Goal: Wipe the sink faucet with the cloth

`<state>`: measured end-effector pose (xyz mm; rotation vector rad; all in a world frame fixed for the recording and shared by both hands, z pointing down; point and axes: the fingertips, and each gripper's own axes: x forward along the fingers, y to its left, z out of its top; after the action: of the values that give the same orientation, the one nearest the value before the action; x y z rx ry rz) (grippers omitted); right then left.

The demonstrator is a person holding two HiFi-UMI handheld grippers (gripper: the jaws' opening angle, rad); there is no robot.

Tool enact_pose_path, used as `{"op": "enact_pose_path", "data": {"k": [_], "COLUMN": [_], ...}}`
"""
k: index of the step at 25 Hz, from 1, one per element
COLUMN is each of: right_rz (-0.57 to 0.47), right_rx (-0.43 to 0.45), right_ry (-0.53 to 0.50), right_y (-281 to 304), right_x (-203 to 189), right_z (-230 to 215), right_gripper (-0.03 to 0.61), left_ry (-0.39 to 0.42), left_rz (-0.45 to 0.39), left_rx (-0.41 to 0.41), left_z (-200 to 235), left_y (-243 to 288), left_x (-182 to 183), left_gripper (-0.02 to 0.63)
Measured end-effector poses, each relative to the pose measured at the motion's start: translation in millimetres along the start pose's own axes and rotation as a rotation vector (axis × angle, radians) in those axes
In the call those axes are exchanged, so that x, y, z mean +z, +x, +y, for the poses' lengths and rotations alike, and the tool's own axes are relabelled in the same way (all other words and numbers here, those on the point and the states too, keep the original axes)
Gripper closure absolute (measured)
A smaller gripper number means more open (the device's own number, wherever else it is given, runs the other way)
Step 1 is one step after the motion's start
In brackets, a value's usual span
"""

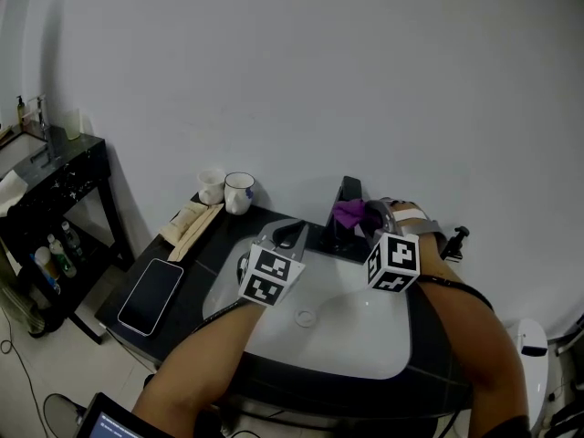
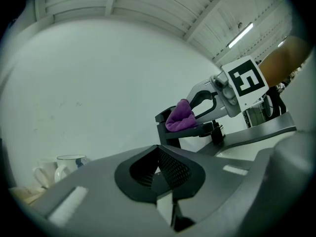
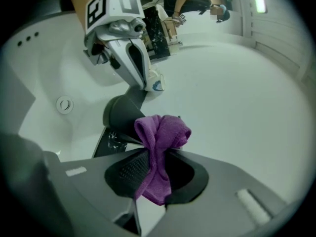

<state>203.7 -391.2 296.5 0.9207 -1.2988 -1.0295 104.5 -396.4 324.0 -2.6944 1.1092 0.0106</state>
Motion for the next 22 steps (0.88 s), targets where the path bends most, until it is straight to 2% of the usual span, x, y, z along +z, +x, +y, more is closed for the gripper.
{"op": "enact_pose_path", "data": {"k": [6,12,18,22], "right_rz": [-0.039,-0.068,-0.066,-0.073], "right_rx": [-0.002,0.005,-0.002,0.008], "right_ry": [-0.171,-0.227,-0.193,-0.109], "right_y": [-31.6,-66.8,-91.0,-90.0], "right_x": [23.5,41.6,45.4,40.9], "right_z": [14.8,26.8,38.2,51.9], "right_gripper": [0.485,0.485,0.485,0.486], "left_ry": [0.029,0.047,0.047,0.042], "left_rz": [0.021,0.056,0.084,0.094], "left_rx": [0.004,0.022,0.05,0.06], "left_z": [0.8,6.1,10.6,12.5], "left_y": [-0.8,-4.4,-12.2,-15.9], "left_x": [-4.0,-10.7,-14.7,-15.4], "left_gripper": [0.597,0.597,0.597,0.597]}}
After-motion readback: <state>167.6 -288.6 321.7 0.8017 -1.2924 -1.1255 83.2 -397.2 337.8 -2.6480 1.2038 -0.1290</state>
